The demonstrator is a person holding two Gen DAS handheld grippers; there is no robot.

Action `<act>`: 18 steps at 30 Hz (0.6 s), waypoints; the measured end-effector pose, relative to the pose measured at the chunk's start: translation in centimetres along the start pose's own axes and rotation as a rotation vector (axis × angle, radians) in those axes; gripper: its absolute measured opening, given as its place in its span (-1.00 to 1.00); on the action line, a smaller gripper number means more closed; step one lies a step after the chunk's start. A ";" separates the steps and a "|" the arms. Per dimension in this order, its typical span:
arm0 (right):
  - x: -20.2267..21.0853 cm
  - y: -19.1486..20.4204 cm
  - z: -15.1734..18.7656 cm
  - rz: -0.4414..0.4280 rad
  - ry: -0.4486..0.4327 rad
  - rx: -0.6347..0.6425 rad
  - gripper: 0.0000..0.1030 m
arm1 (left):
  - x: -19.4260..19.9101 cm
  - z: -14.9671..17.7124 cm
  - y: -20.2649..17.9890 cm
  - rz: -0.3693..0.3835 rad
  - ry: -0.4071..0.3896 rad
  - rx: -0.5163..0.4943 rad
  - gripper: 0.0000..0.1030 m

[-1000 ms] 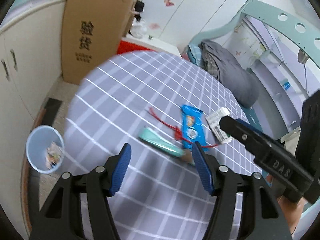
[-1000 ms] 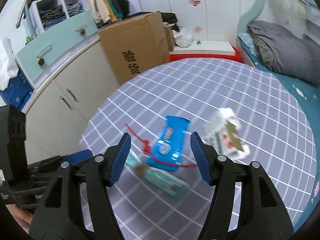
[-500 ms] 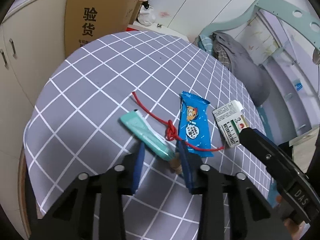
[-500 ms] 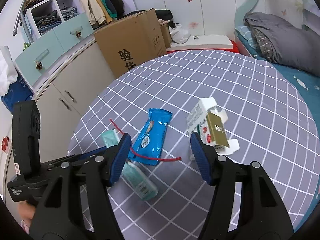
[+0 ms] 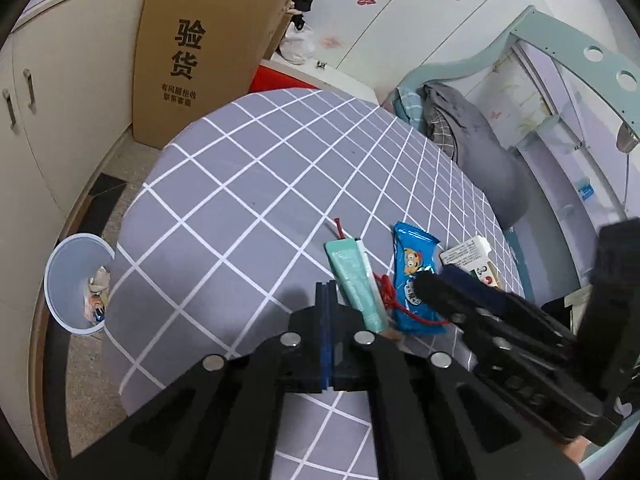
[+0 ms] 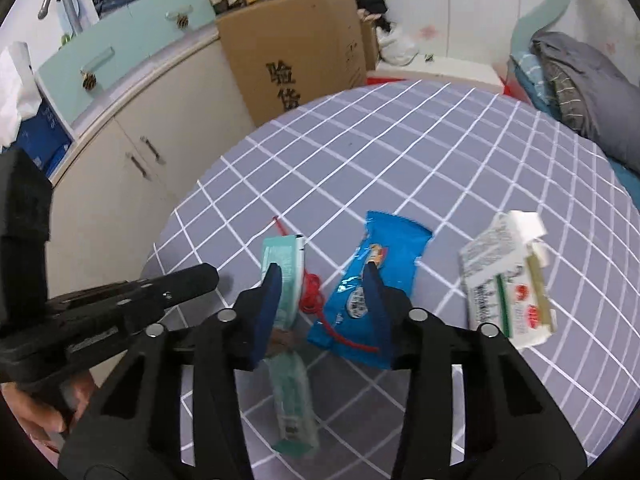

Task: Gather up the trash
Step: 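Grasp the teal tube with the left gripper while the right grasps the red string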

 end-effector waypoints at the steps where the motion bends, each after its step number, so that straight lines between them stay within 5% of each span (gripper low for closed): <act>1: -0.5 0.2 -0.1 0.000 0.016 0.007 -0.21 | 0.1 -0.1 0.0 0.001 -0.002 0.003 -0.98; 4: -1.3 0.5 -0.2 0.013 0.044 0.020 -0.26 | 0.3 -0.3 0.2 -0.004 -0.007 0.007 -0.92; 6: -1.9 0.5 -0.1 0.020 0.063 0.024 -0.35 | 0.3 -0.4 0.6 -0.004 -0.005 0.014 -0.47; 8: -1.9 0.5 -0.1 0.044 0.062 0.033 -0.51 | 0.4 -0.4 0.8 -0.001 -0.011 0.017 -0.33; 10: -1.9 0.2 0.0 0.028 0.072 0.033 -0.84 | 0.2 -0.2 0.7 0.009 0.001 0.014 -0.33; 18: 1.4 -2.9 0.3 0.002 -0.023 -0.081 -0.89 | -1.6 0.4 -2.6 0.053 0.048 -0.041 -0.33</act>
Point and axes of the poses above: each gripper's, at about its wrist camera, not at the fingertips, and x roughly against the way its jaws point, y to its left, z to its underside, the point moved 2 cm from there along -x, roughly the way its jaws point, and after that the axes turned 6 degrees about y, right-handed, at the moved point
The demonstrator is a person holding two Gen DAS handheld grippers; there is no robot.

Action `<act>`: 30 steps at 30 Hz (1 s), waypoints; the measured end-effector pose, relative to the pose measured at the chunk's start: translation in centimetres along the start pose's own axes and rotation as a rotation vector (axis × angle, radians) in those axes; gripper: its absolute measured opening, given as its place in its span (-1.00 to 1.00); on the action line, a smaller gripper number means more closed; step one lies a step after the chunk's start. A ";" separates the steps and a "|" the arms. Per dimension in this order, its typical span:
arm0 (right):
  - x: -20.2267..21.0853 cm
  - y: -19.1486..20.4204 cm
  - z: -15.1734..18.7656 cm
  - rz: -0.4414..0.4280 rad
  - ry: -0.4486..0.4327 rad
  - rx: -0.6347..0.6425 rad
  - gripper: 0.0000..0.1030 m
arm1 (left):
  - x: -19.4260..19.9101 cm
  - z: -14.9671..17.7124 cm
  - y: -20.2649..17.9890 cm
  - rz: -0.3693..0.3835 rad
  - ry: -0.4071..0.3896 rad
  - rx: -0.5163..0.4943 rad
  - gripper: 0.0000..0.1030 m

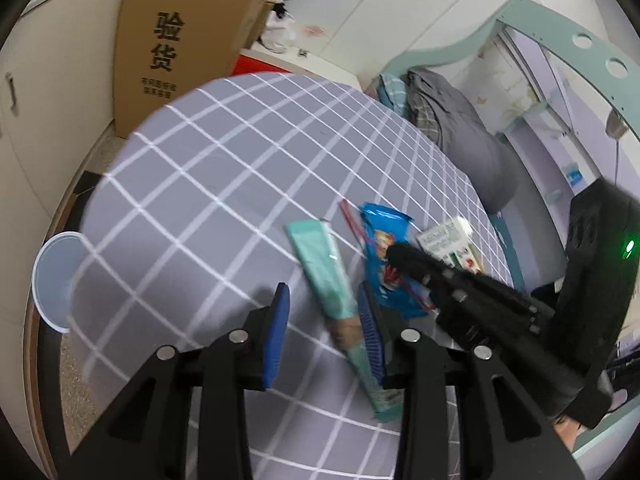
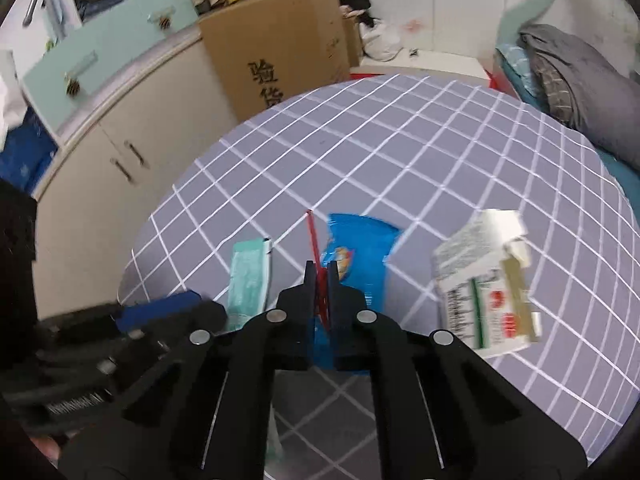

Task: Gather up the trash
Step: 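Grasp the teal tube with the left gripper while the right grasps the red string, then carry tube and string to the wastebasket while the right gripper releases the string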

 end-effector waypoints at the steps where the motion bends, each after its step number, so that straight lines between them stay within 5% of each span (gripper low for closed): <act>1: 0.2 -0.2 0.0 -0.003 -0.003 -0.007 -0.89 | -0.4 0.1 -0.6 -0.003 0.005 -0.015 -0.33; 8: 0.9 -0.7 0.0 -0.043 -0.007 -0.030 -0.90 | -2.3 0.0 -2.5 -0.070 0.027 -0.060 -0.32; 9: 0.9 -0.4 0.0 -0.045 -0.007 -0.024 -0.90 | -2.3 0.1 -2.7 -0.095 0.025 -0.072 -0.58; 11: 1.0 0.2 -0.1 -0.050 -0.010 -0.012 -0.90 | -2.4 0.1 -2.4 -0.086 0.032 -0.073 -0.73; 15: 1.0 1.7 -0.5 -0.071 -0.019 0.010 -0.90 | -1.6 0.0 -1.0 -0.068 0.014 -0.068 -0.77; 30: -3.9 16.4 -4.6 -0.199 0.011 0.172 -0.90 | 9.1 -2.7 12.7 -0.085 -0.203 0.135 -0.78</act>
Point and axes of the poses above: each gripper's, at about its wrist camera, not at the fingertips, and x roughly against the way its jaws point, y to its left, z to its underside, the point moved 2 cm from there along -x, roughly the way its jaws point, and after that the axes turned 6 degrees about y, right-handed, at the moved point
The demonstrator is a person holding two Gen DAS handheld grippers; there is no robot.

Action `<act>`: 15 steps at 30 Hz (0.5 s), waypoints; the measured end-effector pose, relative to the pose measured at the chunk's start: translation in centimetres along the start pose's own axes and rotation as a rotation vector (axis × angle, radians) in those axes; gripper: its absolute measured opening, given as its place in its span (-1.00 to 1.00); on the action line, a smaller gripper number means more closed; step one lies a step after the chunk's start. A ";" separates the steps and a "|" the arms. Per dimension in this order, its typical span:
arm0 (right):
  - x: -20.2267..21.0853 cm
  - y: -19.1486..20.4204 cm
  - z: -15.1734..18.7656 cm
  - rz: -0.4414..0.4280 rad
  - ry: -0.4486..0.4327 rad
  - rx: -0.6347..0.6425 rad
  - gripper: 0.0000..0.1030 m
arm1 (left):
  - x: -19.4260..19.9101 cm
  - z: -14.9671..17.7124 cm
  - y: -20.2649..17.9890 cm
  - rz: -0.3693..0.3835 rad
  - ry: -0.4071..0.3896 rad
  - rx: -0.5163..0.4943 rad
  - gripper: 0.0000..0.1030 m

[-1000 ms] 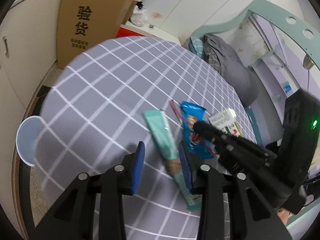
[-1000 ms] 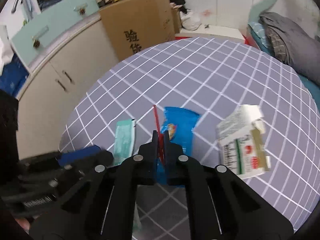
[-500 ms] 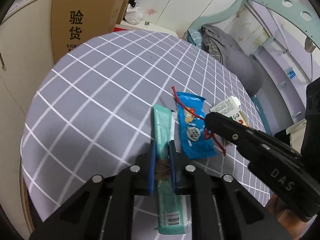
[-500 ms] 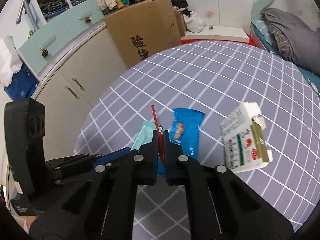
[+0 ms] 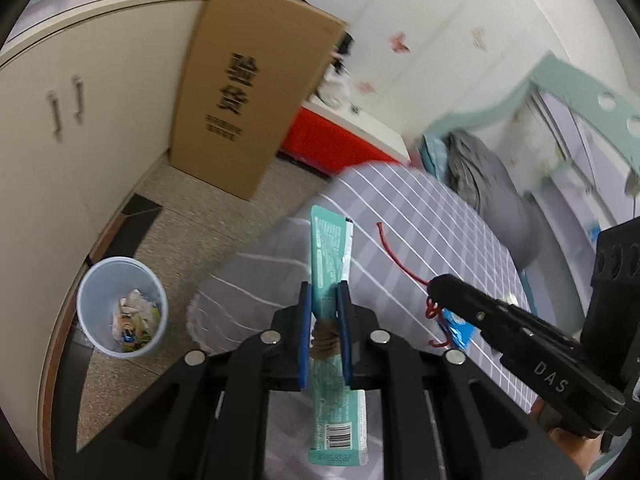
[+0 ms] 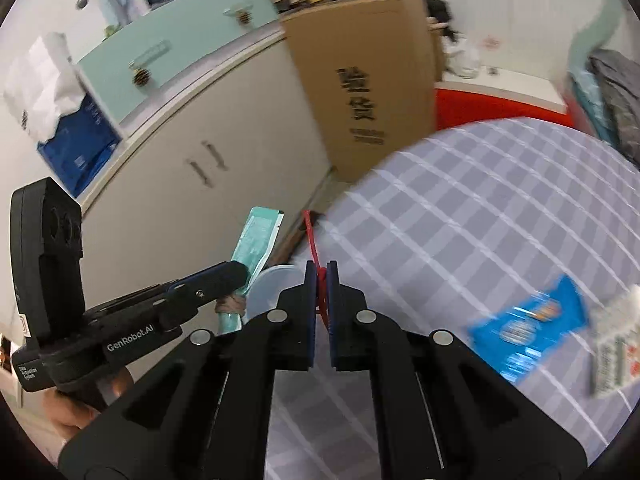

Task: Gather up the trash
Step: 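Carry tube and string to the wastebasket while the right gripper releases the string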

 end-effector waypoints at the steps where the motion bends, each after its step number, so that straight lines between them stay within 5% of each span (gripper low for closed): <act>1: -0.6 0.9 -0.3 -0.008 0.005 0.012 -0.90 | 0.4 -0.1 0.8 -0.004 -0.010 0.011 -0.78; 7: -7.4 8.5 -2.9 -0.073 0.060 0.087 -0.90 | 2.9 -2.0 8.1 -0.070 -0.071 0.085 -0.78; 15: -17.6 13.5 -3.5 -0.107 0.169 0.110 -0.90 | 3.1 -3.0 19.2 -0.195 -0.090 0.220 -0.78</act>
Point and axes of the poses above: each gripper's, at about its wrist camera, not at the fingertips, and x roughly against the way its jaws point, y to its left, z to its underside, the point moved 2 cm from there along -x, roughly the way its jaws point, and after that the axes turned 6 degrees about y, right-handed, at the moved point
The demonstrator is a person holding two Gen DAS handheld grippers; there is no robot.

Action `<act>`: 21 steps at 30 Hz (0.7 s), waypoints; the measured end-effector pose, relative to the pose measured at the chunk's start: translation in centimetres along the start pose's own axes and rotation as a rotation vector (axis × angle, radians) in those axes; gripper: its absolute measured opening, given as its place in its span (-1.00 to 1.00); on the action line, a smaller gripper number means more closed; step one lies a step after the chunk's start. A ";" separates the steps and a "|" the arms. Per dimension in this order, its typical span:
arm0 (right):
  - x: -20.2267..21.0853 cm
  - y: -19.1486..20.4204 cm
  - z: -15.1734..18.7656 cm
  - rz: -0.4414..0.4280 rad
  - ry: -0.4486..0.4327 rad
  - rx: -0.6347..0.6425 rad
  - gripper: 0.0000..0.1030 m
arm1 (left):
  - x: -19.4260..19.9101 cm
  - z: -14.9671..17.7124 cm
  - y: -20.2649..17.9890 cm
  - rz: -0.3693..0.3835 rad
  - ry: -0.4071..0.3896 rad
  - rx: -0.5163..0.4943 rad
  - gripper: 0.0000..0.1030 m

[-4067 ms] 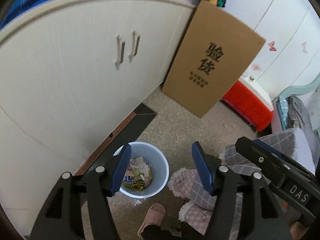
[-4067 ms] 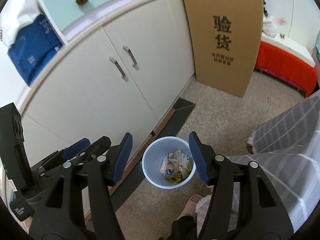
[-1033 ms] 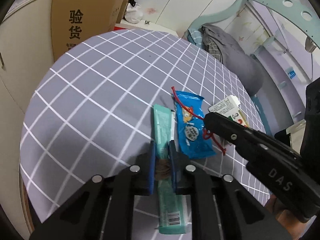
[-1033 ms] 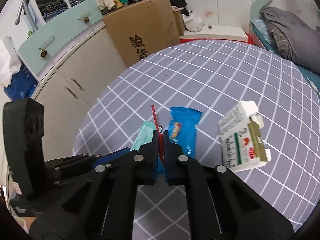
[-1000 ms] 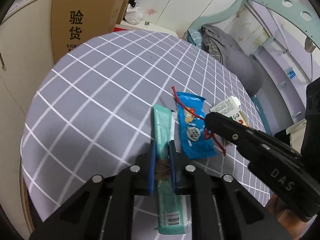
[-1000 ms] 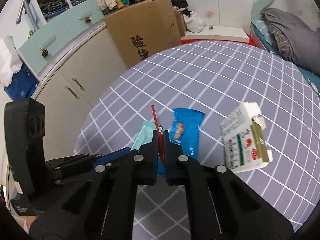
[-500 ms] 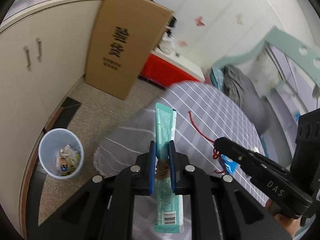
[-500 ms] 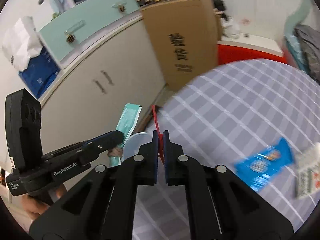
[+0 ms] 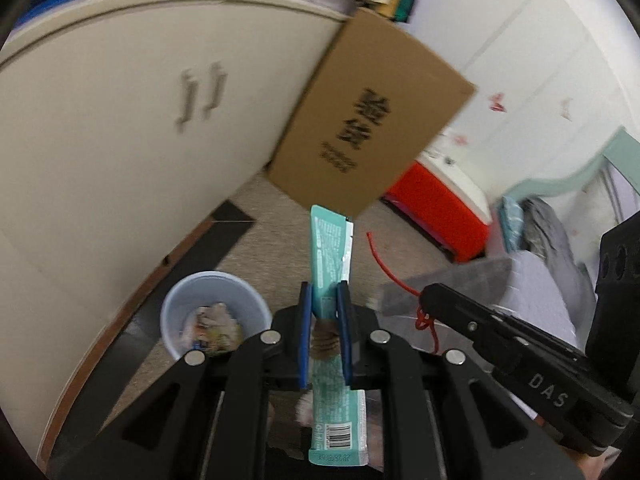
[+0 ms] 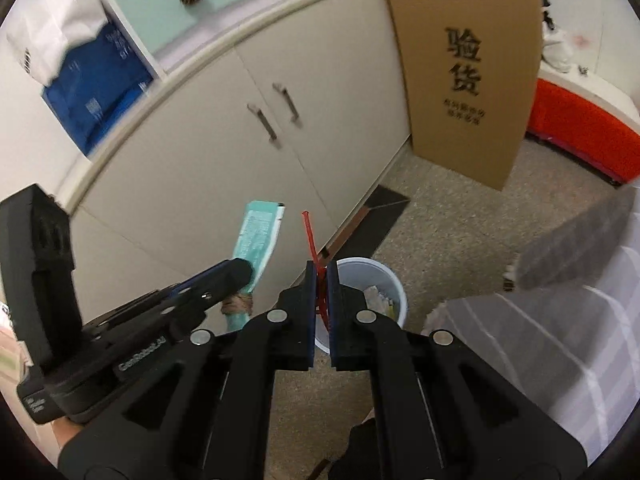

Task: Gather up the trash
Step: 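Carry tube and string to the wastebasket while the right gripper releases the string, then open the left gripper to drop the teal tube into the wastebasket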

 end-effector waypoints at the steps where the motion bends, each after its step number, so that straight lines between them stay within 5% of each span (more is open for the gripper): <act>1: -1.0 0.1 -0.1 -0.002 0.013 0.000 -0.89 | -0.3 -0.2 0.8 -0.011 0.001 0.008 -0.78; 5: -5.5 0.1 -0.1 0.002 0.090 -0.003 -0.82 | -2.3 -0.7 4.3 -0.072 0.019 0.041 -0.78; 8: -7.0 -0.5 0.3 0.032 0.110 -0.015 -0.09 | -3.6 -0.8 5.8 -0.095 0.035 0.054 -0.78; 9: -7.1 -0.5 0.4 0.045 0.106 -0.011 0.00 | -4.1 -0.7 5.9 -0.101 0.038 0.056 -0.78; 21: -7.1 -0.7 0.5 0.068 0.103 -0.016 0.02 | -6.5 -0.6 5.8 -0.122 0.070 0.048 -0.77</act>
Point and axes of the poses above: each gripper's, at about its wrist camera, not at the fingertips, and x roughly against the way its jaws point, y to its left, z to its underside, the point moved 2 cm from there along -x, roughly the way its jaws point, and after that the axes turned 6 degrees about y, right-handed, at the moved point
